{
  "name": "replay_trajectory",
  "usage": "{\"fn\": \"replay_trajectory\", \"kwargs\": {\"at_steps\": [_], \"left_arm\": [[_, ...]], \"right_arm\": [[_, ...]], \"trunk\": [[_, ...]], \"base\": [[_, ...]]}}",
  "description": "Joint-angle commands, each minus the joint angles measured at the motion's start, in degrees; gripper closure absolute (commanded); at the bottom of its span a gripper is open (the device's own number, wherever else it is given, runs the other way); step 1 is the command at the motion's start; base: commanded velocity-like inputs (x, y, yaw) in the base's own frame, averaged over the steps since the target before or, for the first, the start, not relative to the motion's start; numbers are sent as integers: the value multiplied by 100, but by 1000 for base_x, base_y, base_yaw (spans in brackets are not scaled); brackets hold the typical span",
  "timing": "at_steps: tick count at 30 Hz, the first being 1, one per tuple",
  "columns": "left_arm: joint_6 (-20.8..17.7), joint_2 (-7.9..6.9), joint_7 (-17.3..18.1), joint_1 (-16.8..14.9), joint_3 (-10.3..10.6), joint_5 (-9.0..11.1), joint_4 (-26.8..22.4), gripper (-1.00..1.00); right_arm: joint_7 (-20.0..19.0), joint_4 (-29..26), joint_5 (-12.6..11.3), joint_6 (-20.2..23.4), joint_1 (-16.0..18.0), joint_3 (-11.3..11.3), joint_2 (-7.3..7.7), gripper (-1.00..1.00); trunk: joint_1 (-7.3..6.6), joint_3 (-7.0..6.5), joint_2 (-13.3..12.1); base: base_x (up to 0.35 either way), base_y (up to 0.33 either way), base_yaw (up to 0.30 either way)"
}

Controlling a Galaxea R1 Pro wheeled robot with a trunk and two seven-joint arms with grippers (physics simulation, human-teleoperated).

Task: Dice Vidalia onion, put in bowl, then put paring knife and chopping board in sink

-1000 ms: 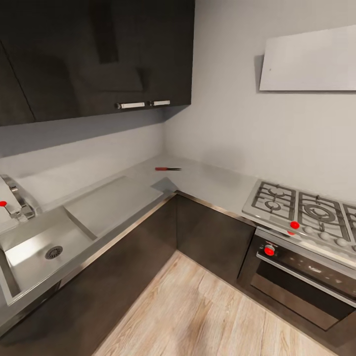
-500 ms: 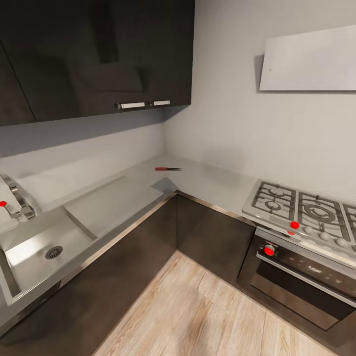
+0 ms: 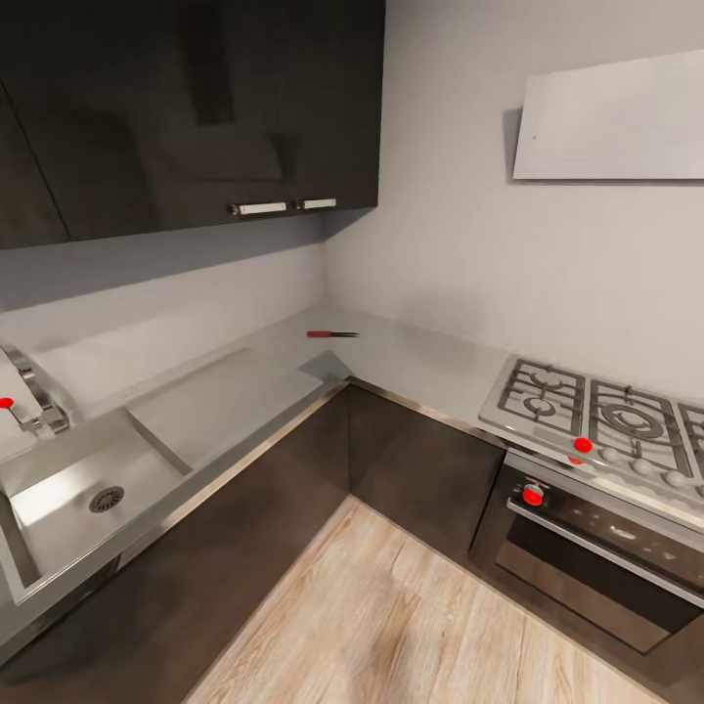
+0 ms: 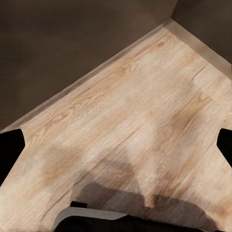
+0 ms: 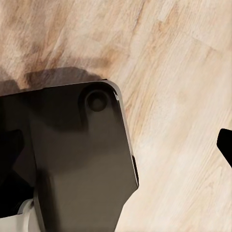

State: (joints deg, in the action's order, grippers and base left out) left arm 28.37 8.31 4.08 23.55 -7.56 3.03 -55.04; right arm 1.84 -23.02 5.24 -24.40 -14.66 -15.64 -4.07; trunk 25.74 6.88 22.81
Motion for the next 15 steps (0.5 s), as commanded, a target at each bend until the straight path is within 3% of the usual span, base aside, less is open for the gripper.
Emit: {"fn": "replay_trajectory", "kwargs": {"at_steps": [1,4,6,8,15], "left_arm": [[9,14,13,0,-121,29,22,-100],[17,38,-14,0,-487,-111,59,-100],[16,35,-31,-3,-573,-232,69,-100],[12,-49,-70,-9,-636,-350,209,-100],[11,-124,-90,-4,-658,-390,584,-100]], "right_arm": [[18,-10,56,-3,0,-26,-6,-100],[18,-10,56,-4,-1,-26,-6,-100],[18,-10,56,-4,-1,-26,-6,-100],[18,-10,56,-3,-1,-26,-6,-100],[18,-10,56,-1,-1,-26,-6,-100]], "trunk": [[4,9,11],[4,9,11],[4,9,11],[4,9,11],[4,9,11]], "base": [[0,0,0],[0,0,0],[0,0,0],[0,0,0],[0,0,0]]}}
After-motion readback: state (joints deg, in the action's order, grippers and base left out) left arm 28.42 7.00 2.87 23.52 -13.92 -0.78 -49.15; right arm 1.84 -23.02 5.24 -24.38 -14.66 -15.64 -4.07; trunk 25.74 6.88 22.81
